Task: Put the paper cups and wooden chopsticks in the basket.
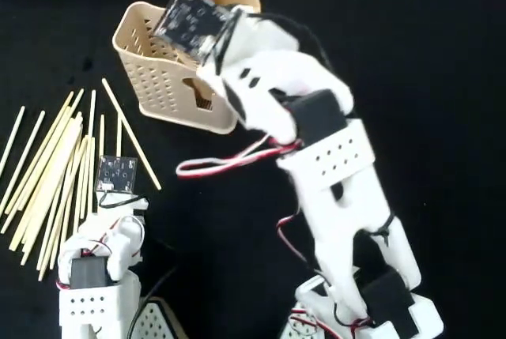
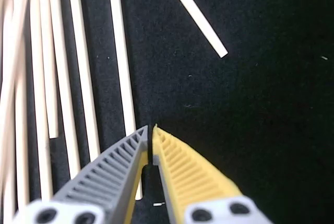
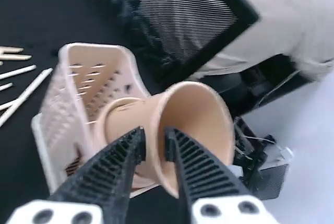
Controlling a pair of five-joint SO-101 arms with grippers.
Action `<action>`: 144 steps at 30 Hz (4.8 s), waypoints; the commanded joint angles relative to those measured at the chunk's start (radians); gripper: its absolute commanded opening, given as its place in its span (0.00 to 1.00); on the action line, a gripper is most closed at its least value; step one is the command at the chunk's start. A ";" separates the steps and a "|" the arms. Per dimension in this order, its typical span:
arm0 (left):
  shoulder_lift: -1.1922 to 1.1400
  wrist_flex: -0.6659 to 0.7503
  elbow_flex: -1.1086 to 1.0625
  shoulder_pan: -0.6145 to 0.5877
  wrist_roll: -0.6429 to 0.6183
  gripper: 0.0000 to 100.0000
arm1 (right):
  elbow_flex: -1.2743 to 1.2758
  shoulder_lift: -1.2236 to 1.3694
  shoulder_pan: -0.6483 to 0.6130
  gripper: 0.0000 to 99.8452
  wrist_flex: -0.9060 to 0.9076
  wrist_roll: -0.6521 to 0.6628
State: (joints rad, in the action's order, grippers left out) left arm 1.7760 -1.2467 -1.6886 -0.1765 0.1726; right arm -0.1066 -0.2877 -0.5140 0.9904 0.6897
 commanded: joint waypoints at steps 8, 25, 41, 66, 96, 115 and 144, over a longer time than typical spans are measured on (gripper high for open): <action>0.009 -0.006 -0.012 0.007 -0.008 0.03 | 0.001 -0.041 -0.017 0.13 0.008 -0.092; 0.009 -0.006 -0.012 0.007 -0.008 0.03 | -0.065 0.165 -0.135 0.10 -0.204 -0.339; 0.009 -0.006 -0.012 0.007 -0.008 0.03 | -0.163 0.031 0.110 0.20 -0.020 -0.948; 0.009 -0.006 -0.012 0.007 -0.008 0.03 | 0.027 0.315 0.146 0.38 -0.106 -1.100; 0.009 -0.006 -0.012 0.007 -0.008 0.03 | -0.036 0.278 0.272 0.01 -0.086 -0.652; 0.009 -0.006 -0.012 0.007 -0.008 0.03 | -0.567 0.532 0.365 0.19 0.654 -0.580; 0.009 -0.006 -0.012 0.007 -0.008 0.03 | -0.246 -0.311 0.315 0.05 0.770 -0.448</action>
State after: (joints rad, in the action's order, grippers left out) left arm 1.7760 -1.2467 -1.6886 -0.1765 0.1726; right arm -0.5409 -0.4304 -0.2071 1.7300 0.2002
